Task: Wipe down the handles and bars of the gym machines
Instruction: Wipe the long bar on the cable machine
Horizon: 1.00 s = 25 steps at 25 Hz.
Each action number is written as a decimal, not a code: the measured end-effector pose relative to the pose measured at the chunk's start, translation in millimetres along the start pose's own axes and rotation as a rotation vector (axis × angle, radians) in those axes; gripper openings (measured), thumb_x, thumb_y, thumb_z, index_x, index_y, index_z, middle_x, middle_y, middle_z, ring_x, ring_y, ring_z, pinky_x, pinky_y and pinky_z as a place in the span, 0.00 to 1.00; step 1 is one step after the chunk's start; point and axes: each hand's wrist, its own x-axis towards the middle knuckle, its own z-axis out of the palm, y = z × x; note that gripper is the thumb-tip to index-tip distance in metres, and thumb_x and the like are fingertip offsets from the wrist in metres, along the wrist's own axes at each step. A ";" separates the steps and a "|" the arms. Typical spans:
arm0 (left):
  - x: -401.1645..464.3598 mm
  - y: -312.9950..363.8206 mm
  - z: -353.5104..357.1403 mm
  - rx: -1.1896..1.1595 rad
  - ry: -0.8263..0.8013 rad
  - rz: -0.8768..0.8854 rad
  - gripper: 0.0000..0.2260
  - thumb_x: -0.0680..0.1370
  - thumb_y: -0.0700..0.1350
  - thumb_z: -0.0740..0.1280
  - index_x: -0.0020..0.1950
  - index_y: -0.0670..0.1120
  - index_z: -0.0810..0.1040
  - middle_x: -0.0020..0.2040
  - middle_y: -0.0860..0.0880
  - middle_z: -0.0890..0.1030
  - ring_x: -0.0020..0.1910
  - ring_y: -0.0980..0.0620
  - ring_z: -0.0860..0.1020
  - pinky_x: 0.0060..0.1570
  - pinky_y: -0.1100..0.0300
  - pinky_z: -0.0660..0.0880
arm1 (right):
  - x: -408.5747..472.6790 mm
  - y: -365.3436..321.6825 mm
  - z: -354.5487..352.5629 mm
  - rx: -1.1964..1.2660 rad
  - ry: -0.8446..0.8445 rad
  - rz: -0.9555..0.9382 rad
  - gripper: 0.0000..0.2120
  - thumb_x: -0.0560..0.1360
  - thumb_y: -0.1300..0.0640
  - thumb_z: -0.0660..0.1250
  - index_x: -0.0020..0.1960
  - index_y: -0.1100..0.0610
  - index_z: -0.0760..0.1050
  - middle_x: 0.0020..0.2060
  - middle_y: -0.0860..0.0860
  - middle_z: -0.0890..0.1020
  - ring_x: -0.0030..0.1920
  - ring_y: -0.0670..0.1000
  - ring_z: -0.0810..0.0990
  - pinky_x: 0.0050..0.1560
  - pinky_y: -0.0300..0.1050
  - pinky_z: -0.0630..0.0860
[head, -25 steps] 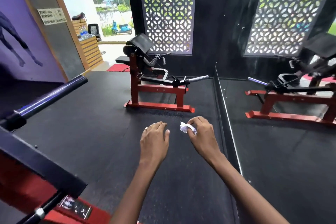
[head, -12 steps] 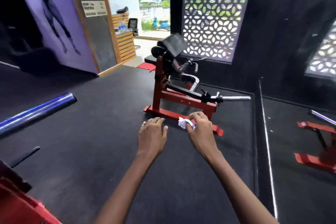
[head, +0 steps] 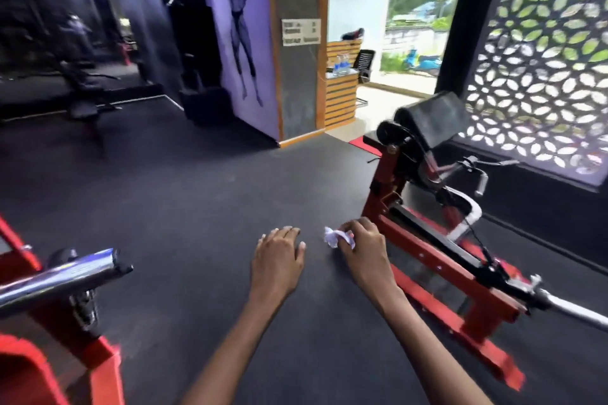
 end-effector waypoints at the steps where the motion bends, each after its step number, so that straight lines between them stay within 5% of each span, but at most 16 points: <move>1: 28.9 -7.5 9.7 0.006 0.009 -0.033 0.18 0.82 0.51 0.57 0.71 0.49 0.70 0.72 0.52 0.71 0.71 0.52 0.66 0.70 0.58 0.57 | 28.3 12.2 18.4 0.008 -0.022 -0.023 0.18 0.70 0.44 0.58 0.37 0.57 0.77 0.38 0.50 0.78 0.40 0.55 0.77 0.43 0.51 0.73; 6: 173.0 -50.2 47.7 -0.013 0.048 -0.149 0.18 0.82 0.50 0.58 0.71 0.48 0.71 0.71 0.51 0.72 0.70 0.50 0.68 0.69 0.57 0.59 | 163.2 62.3 113.4 0.008 -0.152 -0.066 0.08 0.73 0.56 0.69 0.36 0.55 0.76 0.38 0.47 0.76 0.42 0.57 0.77 0.44 0.48 0.70; 17: 453.7 -201.3 91.4 0.062 0.155 -0.378 0.16 0.80 0.47 0.62 0.67 0.44 0.75 0.66 0.48 0.77 0.66 0.48 0.73 0.68 0.54 0.63 | 439.3 105.4 358.7 0.074 -0.387 -0.171 0.10 0.74 0.49 0.68 0.38 0.53 0.76 0.41 0.47 0.77 0.46 0.53 0.76 0.50 0.50 0.72; 25: 635.0 -343.6 95.0 0.143 0.226 -0.682 0.18 0.82 0.49 0.57 0.71 0.49 0.70 0.70 0.53 0.72 0.70 0.53 0.68 0.71 0.58 0.56 | 624.4 62.0 565.6 0.204 -0.581 -0.398 0.10 0.76 0.51 0.65 0.43 0.58 0.77 0.45 0.51 0.77 0.48 0.54 0.74 0.53 0.50 0.69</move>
